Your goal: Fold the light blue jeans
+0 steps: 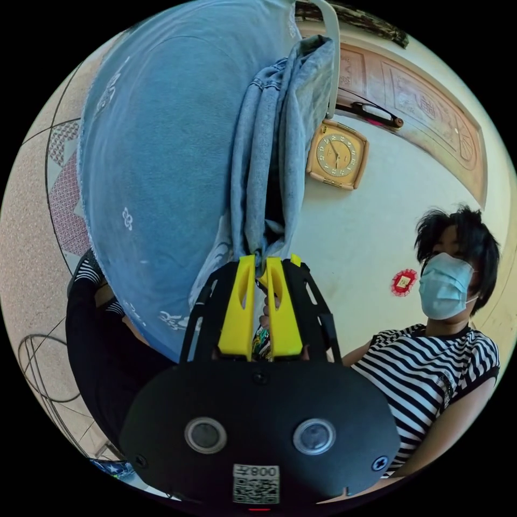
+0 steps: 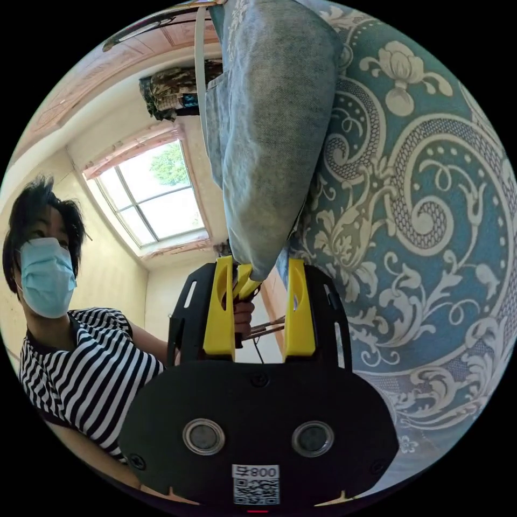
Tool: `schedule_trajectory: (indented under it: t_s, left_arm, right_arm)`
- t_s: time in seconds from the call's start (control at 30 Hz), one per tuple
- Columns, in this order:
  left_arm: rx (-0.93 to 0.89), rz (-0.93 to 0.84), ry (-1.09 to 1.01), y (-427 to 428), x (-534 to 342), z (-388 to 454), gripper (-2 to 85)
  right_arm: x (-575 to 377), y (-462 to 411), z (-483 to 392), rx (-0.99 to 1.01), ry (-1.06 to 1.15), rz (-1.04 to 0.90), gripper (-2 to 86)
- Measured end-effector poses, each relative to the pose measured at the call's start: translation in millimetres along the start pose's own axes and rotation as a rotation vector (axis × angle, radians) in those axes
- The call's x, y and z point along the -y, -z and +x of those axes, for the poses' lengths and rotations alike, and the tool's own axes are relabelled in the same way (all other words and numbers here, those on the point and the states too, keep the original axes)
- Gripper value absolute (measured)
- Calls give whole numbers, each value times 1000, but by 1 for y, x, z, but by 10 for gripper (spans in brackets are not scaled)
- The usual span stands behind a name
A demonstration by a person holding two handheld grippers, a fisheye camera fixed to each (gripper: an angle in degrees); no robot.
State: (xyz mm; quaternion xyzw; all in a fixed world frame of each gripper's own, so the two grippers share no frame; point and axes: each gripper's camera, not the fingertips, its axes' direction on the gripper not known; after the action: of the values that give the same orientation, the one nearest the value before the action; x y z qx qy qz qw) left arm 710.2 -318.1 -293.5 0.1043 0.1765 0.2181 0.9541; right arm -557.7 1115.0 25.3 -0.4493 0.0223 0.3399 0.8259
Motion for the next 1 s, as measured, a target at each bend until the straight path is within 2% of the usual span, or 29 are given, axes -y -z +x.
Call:
schedule_trajectory:
  t_s: [0.17, 0.33, 0.5, 0.67, 0.93, 1.0]
  left_arm:
    - [-6, -32, -34, -1, -7, 25, 39]
    - [37, -95, -94, 8, -12, 49, 59]
    - [19, 66, -90, 45, -13, 69, 130]
    - [-108, 165, -78, 50, 10, 89, 170]
    - [-284, 267, -5, 25, 8, 125, 141]
    - [-248, 250, 1, 20, 5, 141, 116]
  right_arm:
    - [8, 2, 24, 102, -42, 65, 139]
    - [10, 4, 44, 165, -70, 49, 94]
    - [-7, 30, 46, 143, -7, 71, 68]
    - [-27, 57, 48, 120, 24, 91, 62]
    - [-73, 87, 70, 117, 5, 87, 58]
    - [-89, 94, 81, 135, -6, 102, 57]
